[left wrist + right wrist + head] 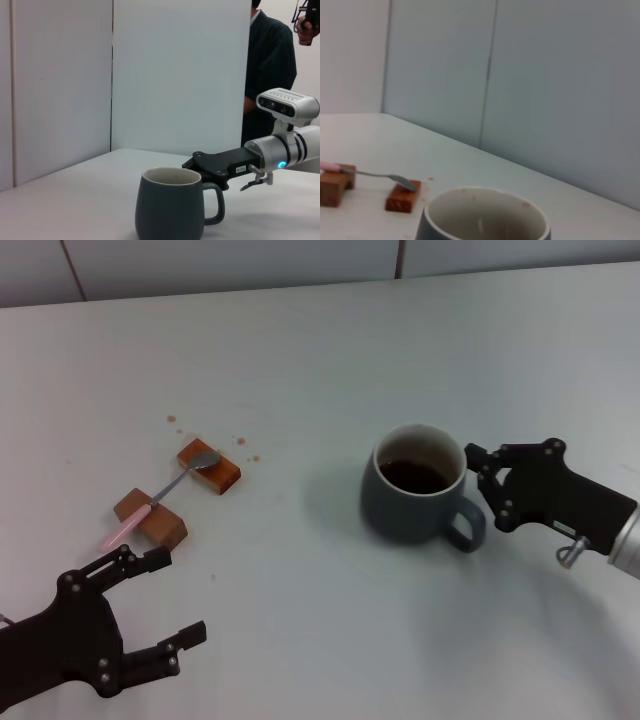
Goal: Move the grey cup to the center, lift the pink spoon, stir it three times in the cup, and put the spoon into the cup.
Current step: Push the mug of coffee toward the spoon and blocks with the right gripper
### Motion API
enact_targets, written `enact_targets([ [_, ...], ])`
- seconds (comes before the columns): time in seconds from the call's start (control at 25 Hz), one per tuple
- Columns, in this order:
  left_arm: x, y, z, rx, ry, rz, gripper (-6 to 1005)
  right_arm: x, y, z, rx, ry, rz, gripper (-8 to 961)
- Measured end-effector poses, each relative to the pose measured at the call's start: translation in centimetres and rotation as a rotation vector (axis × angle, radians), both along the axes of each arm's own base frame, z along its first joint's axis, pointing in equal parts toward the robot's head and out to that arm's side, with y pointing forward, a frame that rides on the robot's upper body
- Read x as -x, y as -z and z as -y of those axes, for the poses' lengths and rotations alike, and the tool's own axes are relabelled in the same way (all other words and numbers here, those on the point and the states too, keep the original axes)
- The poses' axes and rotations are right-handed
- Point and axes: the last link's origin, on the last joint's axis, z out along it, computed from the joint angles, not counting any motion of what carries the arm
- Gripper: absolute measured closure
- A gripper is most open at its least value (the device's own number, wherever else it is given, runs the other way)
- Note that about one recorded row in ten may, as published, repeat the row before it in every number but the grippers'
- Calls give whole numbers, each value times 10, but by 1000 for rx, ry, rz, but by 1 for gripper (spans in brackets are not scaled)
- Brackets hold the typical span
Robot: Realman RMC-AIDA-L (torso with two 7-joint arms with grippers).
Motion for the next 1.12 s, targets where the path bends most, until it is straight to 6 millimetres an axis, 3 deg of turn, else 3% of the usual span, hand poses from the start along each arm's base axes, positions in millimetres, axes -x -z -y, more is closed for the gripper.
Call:
enact_targets([
  [0.76, 1, -3, 4, -7, -3, 14, 138, 56, 47, -26, 169, -66, -20, 938],
  [0.96, 0, -2, 5, -8, 1, 18, 138, 52, 40, -21, 142, -59, -68, 937],
  [1.04, 0, -3, 5, -7, 3, 20, 138, 47, 29, -15, 102, -58, -118, 937],
  [1.08, 0, -3, 5, -7, 4, 21, 138, 39, 11, -8, 36, -57, -186, 937],
  [1.12, 0, -3, 5, -8, 4, 21, 138, 39, 11, -8, 36, -57, -186, 937],
])
